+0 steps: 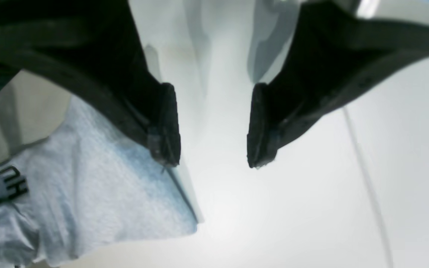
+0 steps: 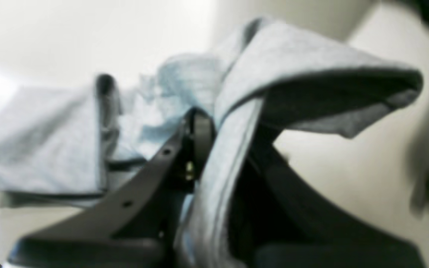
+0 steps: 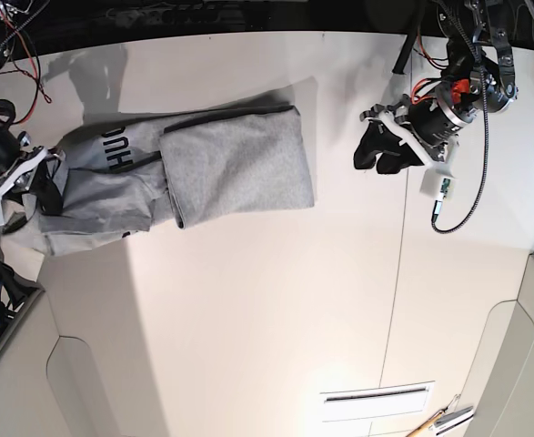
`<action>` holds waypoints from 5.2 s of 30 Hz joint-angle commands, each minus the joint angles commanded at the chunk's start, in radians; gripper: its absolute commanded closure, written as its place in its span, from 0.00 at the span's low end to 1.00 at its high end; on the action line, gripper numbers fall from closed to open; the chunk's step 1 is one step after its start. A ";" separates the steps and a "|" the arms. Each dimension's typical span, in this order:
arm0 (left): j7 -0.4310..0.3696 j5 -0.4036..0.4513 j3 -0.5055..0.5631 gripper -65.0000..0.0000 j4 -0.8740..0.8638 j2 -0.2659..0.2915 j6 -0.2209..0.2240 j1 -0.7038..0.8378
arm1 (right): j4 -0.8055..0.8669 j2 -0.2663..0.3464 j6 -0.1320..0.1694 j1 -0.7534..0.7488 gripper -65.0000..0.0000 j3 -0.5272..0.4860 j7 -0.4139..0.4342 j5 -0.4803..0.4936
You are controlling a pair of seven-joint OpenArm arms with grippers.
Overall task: Fold the T-shirt properly
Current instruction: 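Grasp the folded bundle with both grippers and flip it over, then square the folded shirt's edges with both grippers and release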
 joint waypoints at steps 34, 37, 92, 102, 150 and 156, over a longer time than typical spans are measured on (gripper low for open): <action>-0.023 0.051 0.047 0.51 -0.141 0.015 -0.023 -0.022 | -0.002 -0.250 -0.037 0.054 0.47 -0.941 0.026 -0.304; 0.005 0.030 -0.032 0.51 -0.111 0.005 -0.024 -0.022 | 0.047 -0.250 -0.037 0.055 0.47 -0.941 0.052 -0.304; 0.069 -0.136 0.004 1.00 0.200 -0.023 -0.151 0.116 | -0.321 -0.249 -0.097 0.267 1.00 -0.582 0.265 -0.395; 0.053 -0.073 0.197 1.00 0.096 -0.023 -0.150 0.124 | -0.322 -0.249 -0.097 0.267 1.00 -0.582 0.275 -0.435; -0.115 0.254 0.210 1.00 -0.360 -0.022 0.038 -0.402 | -0.322 -0.412 -0.095 0.032 1.00 -0.581 0.133 -0.243; -0.057 0.189 0.207 1.00 -0.245 -0.099 0.050 -0.395 | -0.258 -0.406 -0.096 0.032 1.00 -0.578 0.145 -0.315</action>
